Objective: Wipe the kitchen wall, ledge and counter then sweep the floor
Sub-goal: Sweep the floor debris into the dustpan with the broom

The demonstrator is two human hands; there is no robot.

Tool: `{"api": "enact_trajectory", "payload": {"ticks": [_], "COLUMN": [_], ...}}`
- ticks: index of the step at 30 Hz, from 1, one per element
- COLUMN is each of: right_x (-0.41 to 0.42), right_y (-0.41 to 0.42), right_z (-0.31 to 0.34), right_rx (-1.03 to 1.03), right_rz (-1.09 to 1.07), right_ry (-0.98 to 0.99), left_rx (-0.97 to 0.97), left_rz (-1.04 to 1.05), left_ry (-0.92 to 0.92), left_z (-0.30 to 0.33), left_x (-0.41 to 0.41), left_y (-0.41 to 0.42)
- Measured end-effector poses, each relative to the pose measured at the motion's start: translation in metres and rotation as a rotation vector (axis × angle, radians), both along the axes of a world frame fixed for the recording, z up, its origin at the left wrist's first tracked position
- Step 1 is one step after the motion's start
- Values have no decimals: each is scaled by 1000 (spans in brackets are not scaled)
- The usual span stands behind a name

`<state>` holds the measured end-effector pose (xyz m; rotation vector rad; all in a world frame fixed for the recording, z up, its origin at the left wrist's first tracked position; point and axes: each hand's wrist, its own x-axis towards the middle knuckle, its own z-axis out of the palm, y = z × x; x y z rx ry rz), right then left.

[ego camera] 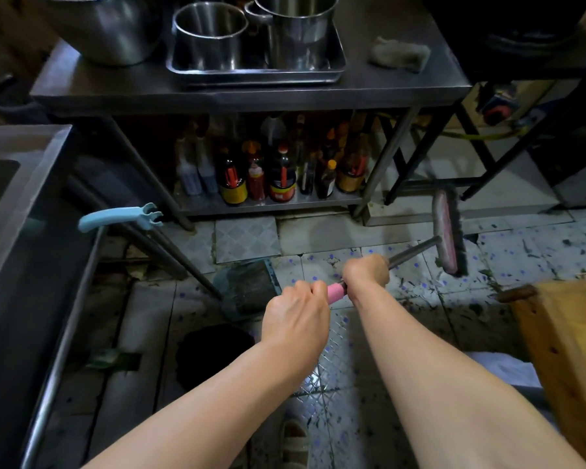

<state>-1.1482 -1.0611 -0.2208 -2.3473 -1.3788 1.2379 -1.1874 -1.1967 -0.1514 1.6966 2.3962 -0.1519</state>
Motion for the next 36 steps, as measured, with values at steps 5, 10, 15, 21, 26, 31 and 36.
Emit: {"api": "enact_trajectory", "payload": {"ticks": [5, 10, 15, 21, 26, 31, 36], "right_x": [19, 24, 10, -26, -71, -113, -147], "right_y": [16, 22, 23, 8, -15, -32, -43], "right_z": [-4, -2, 5, 14, 17, 13, 5], "right_rx": [43, 66, 79, 81, 114, 135, 123], "right_rz": [-48, -96, -123, -120, -119, -116, -136], "right_ry": [37, 75, 80, 39, 17, 6, 50], "left_rx": [-51, 20, 95, 114, 110, 98, 101], "left_rz": [-41, -41, -26, 3, 60, 125, 180], "left_ry": [-89, -110, -137, -128, -62, -38, 0], "left_z": [8, 12, 23, 38, 42, 34, 18], "left_x": [16, 10, -14, -61, -123, -180, -232], "left_y": [23, 28, 28, 13, -11, -32, -43]}}
